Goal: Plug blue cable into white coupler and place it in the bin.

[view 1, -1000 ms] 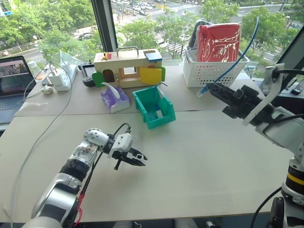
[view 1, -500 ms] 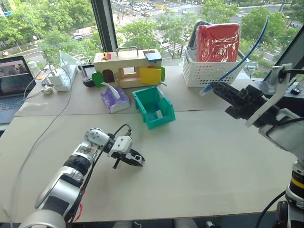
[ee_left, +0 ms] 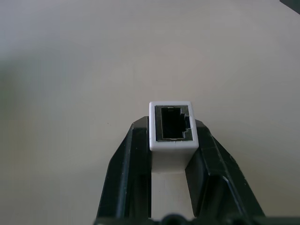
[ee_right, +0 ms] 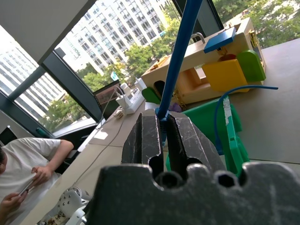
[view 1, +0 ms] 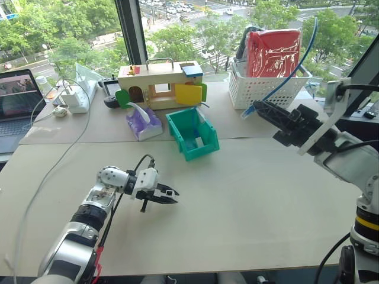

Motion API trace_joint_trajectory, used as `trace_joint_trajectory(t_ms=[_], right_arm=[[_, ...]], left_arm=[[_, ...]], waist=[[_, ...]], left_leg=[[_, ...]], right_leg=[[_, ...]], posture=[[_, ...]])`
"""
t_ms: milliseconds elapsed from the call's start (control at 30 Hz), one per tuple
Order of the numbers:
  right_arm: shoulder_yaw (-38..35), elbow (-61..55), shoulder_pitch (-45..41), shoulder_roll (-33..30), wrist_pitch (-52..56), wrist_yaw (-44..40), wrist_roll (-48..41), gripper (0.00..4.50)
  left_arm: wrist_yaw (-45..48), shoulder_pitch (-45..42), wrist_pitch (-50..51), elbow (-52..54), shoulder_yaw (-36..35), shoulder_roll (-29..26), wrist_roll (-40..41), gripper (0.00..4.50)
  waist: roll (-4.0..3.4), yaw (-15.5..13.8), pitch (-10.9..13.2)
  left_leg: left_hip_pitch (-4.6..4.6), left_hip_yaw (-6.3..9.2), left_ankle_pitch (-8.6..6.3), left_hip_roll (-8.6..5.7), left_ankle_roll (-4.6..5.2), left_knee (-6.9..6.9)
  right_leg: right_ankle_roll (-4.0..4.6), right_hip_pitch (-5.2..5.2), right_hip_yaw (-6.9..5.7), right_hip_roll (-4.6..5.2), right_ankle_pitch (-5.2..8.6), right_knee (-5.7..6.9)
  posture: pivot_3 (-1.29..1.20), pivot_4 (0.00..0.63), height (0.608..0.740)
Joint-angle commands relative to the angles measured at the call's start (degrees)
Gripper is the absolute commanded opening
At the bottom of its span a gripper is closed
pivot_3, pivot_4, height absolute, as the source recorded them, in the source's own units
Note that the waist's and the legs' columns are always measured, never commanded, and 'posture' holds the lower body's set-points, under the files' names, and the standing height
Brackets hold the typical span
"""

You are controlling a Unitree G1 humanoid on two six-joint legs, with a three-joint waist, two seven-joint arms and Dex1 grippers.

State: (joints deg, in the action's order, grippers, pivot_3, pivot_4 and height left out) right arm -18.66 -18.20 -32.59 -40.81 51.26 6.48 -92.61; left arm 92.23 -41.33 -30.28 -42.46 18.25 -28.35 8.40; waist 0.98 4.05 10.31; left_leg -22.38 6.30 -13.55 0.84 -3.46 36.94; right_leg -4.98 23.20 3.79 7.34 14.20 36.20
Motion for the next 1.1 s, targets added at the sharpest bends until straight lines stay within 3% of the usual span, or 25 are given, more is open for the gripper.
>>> trace_joint_trajectory(t_ms=[33, 67, 100, 367, 567, 800, 967, 1100], right_arm=[[-1.7, -1.7, -0.6, -0.6, -1.7, -0.3, -0.8, 0.00], [-1.6, -1.6, -0.6, -0.6, -1.6, -0.4, -0.8, 0.00], [-1.5, -1.4, -0.7, -0.5, -1.6, -0.5, -0.7, 0.00], [0.1, 0.4, -2.5, 0.3, -1.2, -2.0, 0.3, 0.00], [2.0, 2.9, -4.7, 1.4, -0.5, -4.5, 2.1, 0.00], [3.2, 5.5, -6.5, 2.2, 0.3, -7.2, 3.7, 0.00], [3.6, 6.0, -6.5, 2.8, 0.5, -8.0, 4.2, 0.00], [3.3, 5.8, -6.2, 2.9, 1.0, -8.0, 4.0, 0.00]], left_arm=[[0.3, -0.6, -2.1, -2.0, 0.4, -0.4, -1.0, 0.50], [0.3, -0.6, -2.2, -2.3, 0.4, -0.7, -0.9, 1.50], [0.3, -0.4, -2.0, -2.3, 0.4, -1.1, -0.5, 1.66], [-1.6, 1.4, 4.7, 1.7, -5.2, -2.7, 3.5, 4.47], [-3.7, 10.1, 22.8, 19.4, -11.2, -8.6, 11.2, 4.47], [-26.6, 21.3, 41.5, 36.8, -22.3, -11.1, 12.5, 4.47], [-47.1, 40.0, 59.7, 64.9, -24.5, -3.5, 17.2, 4.47], [-60.4, 52.2, 67.9, 79.1, -27.5, 5.7, 22.3, 4.47]], waist=[[0.00, -0.1, 0.0], [0.00, -0.1, 0.0], [0.00, -0.1, 0.0], [0.00, 0.1, 0.0], [0.00, 0.3, 0.0], [-0.01, 0.0, 0.0], [-0.01, 0.1, 0.0], [0.00, -0.3, 0.0]], left_leg=[[0.00, 0.00, 0.00, 0.00, 0.00, 0.00], [0.00, 0.00, 0.00, -0.01, 0.00, 0.00], [0.00, 0.00, 0.00, -0.01, 0.00, 0.01], [0.03, 0.00, 0.00, 0.00, 0.01, 0.00], [0.02, 0.02, 0.00, 0.02, 0.02, -0.01], [0.02, 0.03, 0.00, 0.02, 0.01, -0.01], [0.00, 0.02, -0.01, 0.03, 0.03, -0.02], [-0.03, 0.01, -0.08, 0.03, 0.14, 0.00]], right_leg=[[0.00, -0.01, 0.00, 0.00, 0.00, 0.00], [0.00, -0.01, 0.00, 0.00, 0.00, -0.01], [0.00, -0.02, 0.00, 0.00, 0.00, 0.00], [0.00, -0.02, 0.00, 0.00, 0.00, 0.01], [0.00, 0.03, 0.00, 0.00, 0.00, 0.09], [0.00, 0.02, 0.00, 0.00, 0.00, 0.04], [0.00, 0.03, 0.02, 0.00, 0.00, 0.04], [-0.01, 0.07, 0.05, 0.00, -0.01, 0.01]], posture=[[0.00, 0.150, 0.740], [0.00, 0.150, 0.740], [0.00, 0.150, 0.740], [0.00, 0.150, 0.740], [0.00, 0.150, 0.740], [0.00, 0.150, 0.740], [0.00, 0.150, 0.740], [0.00, 0.150, 0.740]])
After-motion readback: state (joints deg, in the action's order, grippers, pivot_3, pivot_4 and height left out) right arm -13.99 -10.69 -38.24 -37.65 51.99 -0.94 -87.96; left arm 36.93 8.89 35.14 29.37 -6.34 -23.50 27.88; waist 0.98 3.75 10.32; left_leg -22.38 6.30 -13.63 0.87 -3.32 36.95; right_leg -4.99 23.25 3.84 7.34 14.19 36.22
